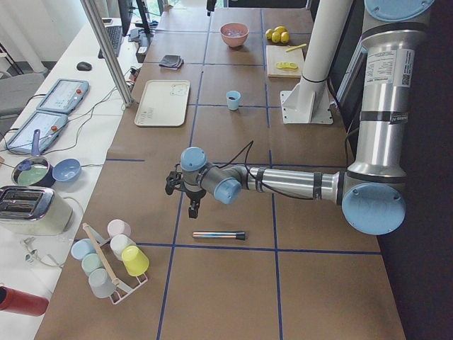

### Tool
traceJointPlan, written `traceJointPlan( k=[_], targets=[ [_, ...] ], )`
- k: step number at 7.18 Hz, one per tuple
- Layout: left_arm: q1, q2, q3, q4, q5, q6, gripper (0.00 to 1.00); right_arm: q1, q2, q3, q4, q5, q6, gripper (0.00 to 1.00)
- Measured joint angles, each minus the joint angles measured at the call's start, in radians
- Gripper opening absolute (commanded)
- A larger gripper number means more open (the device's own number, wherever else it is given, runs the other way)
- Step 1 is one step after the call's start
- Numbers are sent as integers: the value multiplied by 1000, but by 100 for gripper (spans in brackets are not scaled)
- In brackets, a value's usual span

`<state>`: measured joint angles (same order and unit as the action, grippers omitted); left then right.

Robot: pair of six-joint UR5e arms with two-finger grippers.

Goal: Mash ice and strawberries in cup

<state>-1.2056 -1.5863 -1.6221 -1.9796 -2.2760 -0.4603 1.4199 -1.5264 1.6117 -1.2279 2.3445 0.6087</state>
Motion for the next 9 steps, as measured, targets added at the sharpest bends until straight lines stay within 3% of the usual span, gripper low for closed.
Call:
traceJointPlan(
  k=[2, 4, 6, 9],
  targets=[
    [-144, -18, -136, 326, -18, 298, 100, 79, 13, -19, -120, 4, -215, 100],
    [-290, -76, -165, 634, -46, 506, 100, 126, 38, -24, -297, 0, -435, 100],
    [-351, -55, -141, 737, -74, 547, 100, 135, 32, -11, -417, -2, -596, 100],
    [-360, 35, -129, 685, -100, 551, 100, 134, -37, 57, -450, 6, -631, 100]
  ],
)
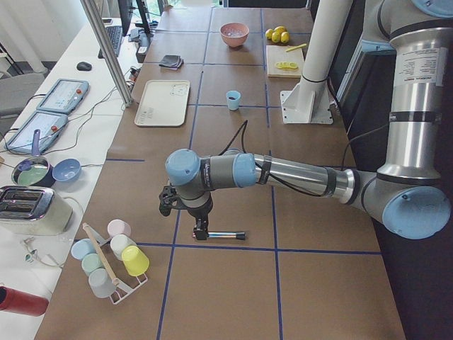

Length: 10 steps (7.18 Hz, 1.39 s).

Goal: Mash ice and strawberries in cup

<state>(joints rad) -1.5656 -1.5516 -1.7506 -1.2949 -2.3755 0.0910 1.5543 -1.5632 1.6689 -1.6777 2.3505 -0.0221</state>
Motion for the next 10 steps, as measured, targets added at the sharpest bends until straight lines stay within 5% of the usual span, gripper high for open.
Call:
traceJointPlan(
  k=[7, 10],
  targets=[
    [4, 48, -69, -87, 63, -4, 100, -6, 8, -59, -2, 11, 4, 100],
    [6, 52, -69, -86, 7, -1, 100, -7, 13, -53, 0, 20, 3, 100]
  ],
)
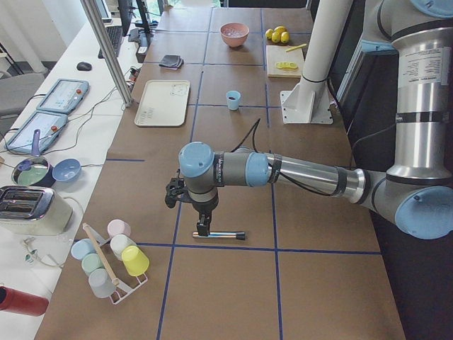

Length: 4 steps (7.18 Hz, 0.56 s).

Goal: Mash ice and strawberries in cup

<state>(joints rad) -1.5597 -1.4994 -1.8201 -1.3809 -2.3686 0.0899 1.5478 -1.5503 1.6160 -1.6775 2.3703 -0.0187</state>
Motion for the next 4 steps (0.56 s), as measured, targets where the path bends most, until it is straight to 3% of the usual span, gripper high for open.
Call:
traceJointPlan(
  k=[4],
  targets=[
    [3, 21, -2, -6, -21, 1, 100, 0, 2, 30, 1, -2, -2, 100]
  ],
)
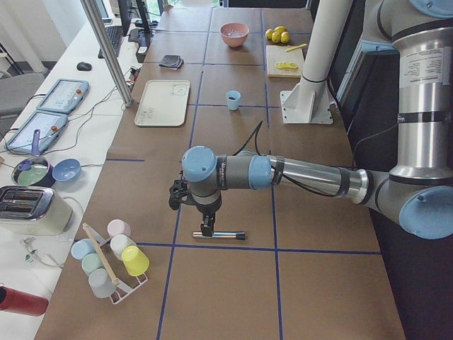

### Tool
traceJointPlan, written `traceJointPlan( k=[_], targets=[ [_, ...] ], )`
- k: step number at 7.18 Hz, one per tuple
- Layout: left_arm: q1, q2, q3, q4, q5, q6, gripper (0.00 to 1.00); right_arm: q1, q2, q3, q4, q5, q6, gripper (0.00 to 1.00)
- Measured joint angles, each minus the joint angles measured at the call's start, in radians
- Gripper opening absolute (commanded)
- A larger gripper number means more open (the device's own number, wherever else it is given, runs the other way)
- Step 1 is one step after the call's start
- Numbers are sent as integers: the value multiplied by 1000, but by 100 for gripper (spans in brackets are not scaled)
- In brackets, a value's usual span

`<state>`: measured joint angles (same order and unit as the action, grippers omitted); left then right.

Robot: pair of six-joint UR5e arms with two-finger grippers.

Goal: Mash ice and strawberries in cup

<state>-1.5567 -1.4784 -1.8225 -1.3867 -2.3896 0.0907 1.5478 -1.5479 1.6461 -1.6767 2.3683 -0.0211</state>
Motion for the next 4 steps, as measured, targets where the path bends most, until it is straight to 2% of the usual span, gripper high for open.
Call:
traceJointPlan(
  k=[4],
  targets=[
    [21, -53, 1, -5, 1, 2, 100, 0, -1, 24, 0, -2, -1, 100]
  ],
)
